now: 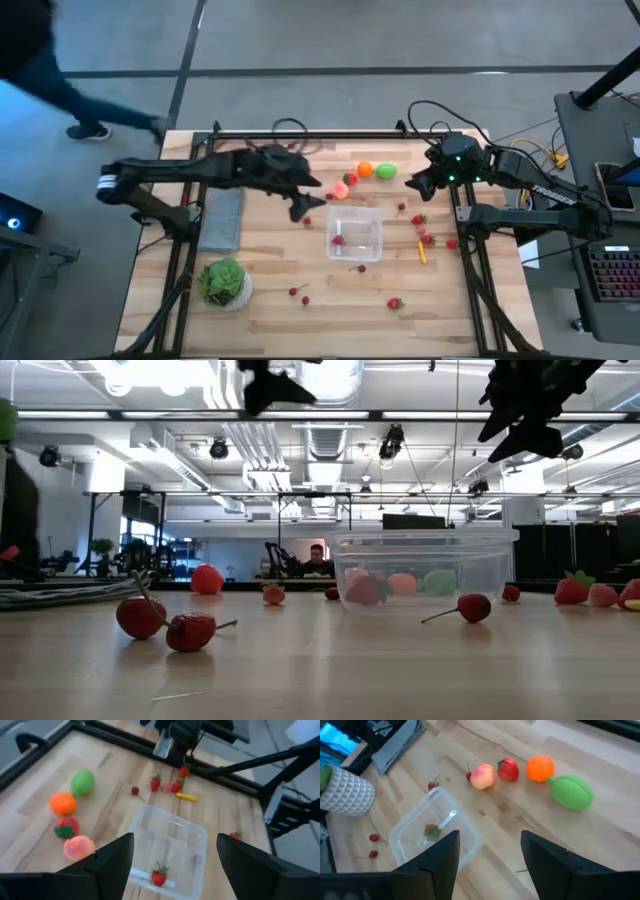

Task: Pick and placing Produce into tupperware
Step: Put the cherry into the transparent bin

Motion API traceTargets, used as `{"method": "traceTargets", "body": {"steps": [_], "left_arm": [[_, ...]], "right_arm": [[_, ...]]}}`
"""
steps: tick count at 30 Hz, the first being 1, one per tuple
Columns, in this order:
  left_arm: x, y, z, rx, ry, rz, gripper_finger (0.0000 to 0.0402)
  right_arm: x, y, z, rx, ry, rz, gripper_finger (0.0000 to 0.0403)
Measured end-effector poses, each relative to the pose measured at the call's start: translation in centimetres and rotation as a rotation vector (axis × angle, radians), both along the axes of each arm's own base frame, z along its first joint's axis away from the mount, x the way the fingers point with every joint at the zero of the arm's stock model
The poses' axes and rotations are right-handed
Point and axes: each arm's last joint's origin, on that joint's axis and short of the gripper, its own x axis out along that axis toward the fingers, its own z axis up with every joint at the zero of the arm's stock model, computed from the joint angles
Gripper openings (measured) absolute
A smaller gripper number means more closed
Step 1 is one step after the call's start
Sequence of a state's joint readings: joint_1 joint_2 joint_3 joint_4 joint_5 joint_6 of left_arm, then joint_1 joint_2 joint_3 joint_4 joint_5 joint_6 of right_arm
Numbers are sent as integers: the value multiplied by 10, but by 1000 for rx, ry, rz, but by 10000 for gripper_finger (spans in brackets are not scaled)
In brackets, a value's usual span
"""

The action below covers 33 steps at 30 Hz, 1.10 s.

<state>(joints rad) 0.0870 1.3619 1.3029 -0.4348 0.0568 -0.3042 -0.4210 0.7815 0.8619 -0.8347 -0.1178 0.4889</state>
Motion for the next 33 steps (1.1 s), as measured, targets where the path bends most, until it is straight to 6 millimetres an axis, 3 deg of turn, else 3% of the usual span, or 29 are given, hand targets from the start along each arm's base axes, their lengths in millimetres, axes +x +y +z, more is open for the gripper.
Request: {"method": "traceTargets", "body": {"steps": [4,7,12,15,21,26,33], "left_arm": [[-26,0,13,-4,21,64,270],[-41,-1,11,-3,81,70,270],[-65,-4,-12,11,142,41,270],[-77,-6,-27,9,69,-13,270],[-103,-12,-59,-83,-85,-87,270],[-127,-14,-84,-120,-94,-67,270],[-147,-15,-100,-159,-137,-48,270]], "right_arm": [[1,-1,-2,-7,13,-7,203],[3,-1,-10,37,81,-25,203],[5,-3,-41,155,364,-64,203],[12,-6,-59,210,443,-117,203],[30,-13,-78,217,525,-148,203],[45,-18,-94,223,581,-127,203],[62,-24,-119,247,676,-111,203]]}}
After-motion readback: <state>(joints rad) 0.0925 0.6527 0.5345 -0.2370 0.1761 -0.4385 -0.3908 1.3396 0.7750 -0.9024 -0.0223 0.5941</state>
